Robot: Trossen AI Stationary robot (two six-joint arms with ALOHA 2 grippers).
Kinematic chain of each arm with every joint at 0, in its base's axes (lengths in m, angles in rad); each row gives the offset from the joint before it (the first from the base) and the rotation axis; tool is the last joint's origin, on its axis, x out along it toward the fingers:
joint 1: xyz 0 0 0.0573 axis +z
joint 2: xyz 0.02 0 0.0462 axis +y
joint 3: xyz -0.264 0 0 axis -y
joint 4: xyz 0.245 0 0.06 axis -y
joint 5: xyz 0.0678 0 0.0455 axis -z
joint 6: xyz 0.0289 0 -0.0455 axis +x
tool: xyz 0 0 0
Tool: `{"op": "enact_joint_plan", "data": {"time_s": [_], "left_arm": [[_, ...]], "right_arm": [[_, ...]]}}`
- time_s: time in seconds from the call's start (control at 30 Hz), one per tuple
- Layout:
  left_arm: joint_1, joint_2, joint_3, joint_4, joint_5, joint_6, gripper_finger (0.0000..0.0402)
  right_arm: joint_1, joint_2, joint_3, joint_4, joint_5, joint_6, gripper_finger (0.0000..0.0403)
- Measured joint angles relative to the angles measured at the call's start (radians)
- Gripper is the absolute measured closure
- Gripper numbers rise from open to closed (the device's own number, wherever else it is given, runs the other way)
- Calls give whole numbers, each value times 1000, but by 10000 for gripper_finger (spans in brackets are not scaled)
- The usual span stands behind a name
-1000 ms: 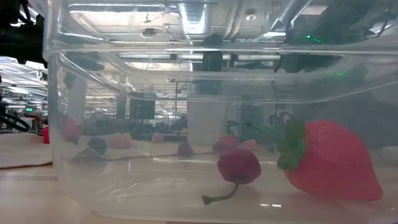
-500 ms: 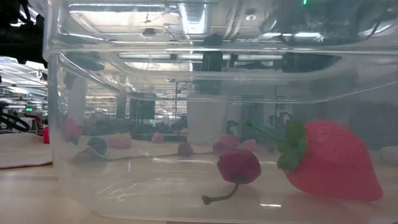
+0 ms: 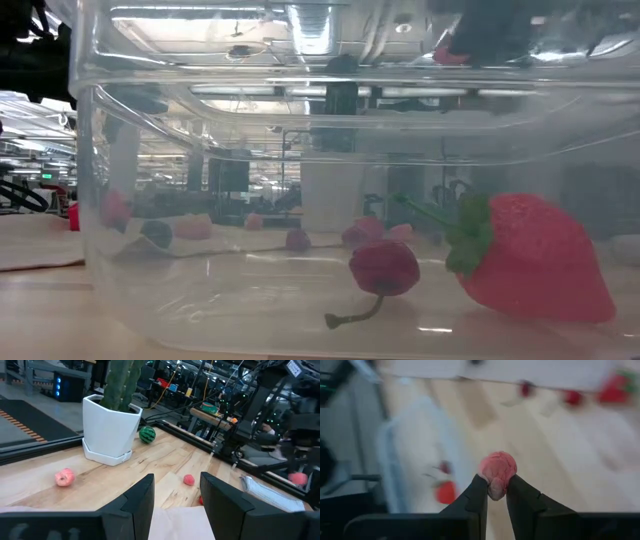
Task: Pick and placing Produce into tupperware
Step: Put the bottom right peach into the transparent bin
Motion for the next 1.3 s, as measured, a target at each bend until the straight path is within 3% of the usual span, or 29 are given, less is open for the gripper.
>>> {"op": "enact_joint_plan", "data": {"time_s": [0.17,0.7,1.1,1.3], "left_arm": [[0,0,0,1,-2,8,253],[0,9,0,1,-5,8,253],[0,11,0,1,-5,-1,253],[0,11,0,1,-5,-1,253]], "right_arm": [[51,69,42,82,-1,-28,321],[89,373,284,-26,-122,-85,321],[76,377,291,-25,-117,-125,318],[69,377,291,-20,-155,-124,292]]}}
